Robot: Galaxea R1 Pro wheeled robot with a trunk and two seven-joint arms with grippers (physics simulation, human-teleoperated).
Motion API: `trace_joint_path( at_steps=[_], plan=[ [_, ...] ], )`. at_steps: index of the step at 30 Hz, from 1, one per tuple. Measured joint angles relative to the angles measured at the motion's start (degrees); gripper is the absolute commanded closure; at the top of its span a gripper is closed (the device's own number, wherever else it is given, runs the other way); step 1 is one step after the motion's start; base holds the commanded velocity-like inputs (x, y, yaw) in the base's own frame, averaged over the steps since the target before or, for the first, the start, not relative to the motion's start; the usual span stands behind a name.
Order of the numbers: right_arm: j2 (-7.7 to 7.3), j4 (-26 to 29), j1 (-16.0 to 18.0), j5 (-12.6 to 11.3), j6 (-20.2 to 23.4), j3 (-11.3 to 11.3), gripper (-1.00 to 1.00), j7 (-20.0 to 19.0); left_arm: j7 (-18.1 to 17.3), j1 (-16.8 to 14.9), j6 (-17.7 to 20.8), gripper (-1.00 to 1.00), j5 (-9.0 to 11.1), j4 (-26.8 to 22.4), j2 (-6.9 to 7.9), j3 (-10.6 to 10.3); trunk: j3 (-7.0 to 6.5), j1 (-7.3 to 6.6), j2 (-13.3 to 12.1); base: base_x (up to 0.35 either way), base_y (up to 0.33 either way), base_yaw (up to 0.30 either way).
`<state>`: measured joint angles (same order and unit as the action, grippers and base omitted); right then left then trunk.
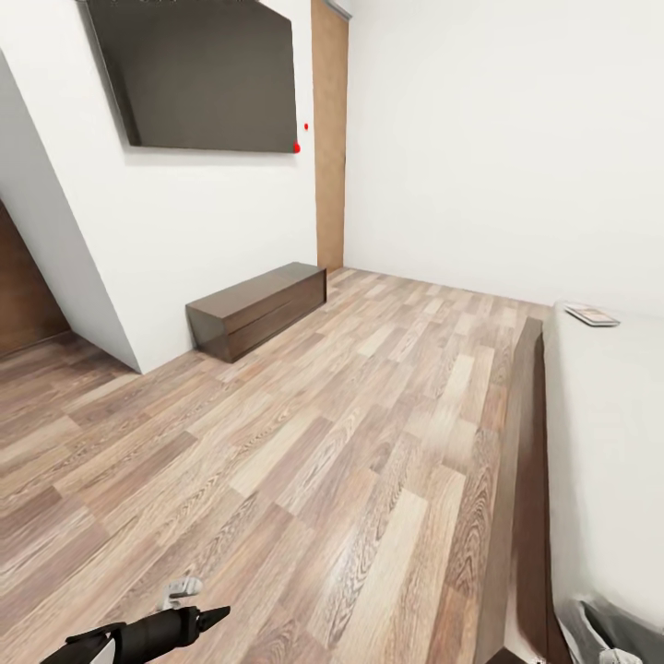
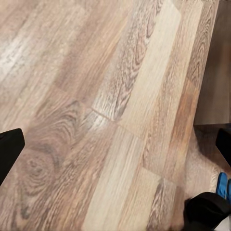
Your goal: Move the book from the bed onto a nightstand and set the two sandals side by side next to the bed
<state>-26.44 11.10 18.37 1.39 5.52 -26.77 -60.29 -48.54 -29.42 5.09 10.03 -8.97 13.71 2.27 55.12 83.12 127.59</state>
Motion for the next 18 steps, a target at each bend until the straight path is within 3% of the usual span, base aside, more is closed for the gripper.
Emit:
trace_joint_path(
  at_steps=[18],
  plan=[
    [-0.03, 1.5, 0.1, -0.3, -0.6, -0.9, -1.00, 0.2, 0.0, 0.0, 0.0, -1.00, 0.0, 0.0, 0.00, 0.0, -3.24, -3.96, -7.2, 0.000, 0.000, 0.000]
  ],
)
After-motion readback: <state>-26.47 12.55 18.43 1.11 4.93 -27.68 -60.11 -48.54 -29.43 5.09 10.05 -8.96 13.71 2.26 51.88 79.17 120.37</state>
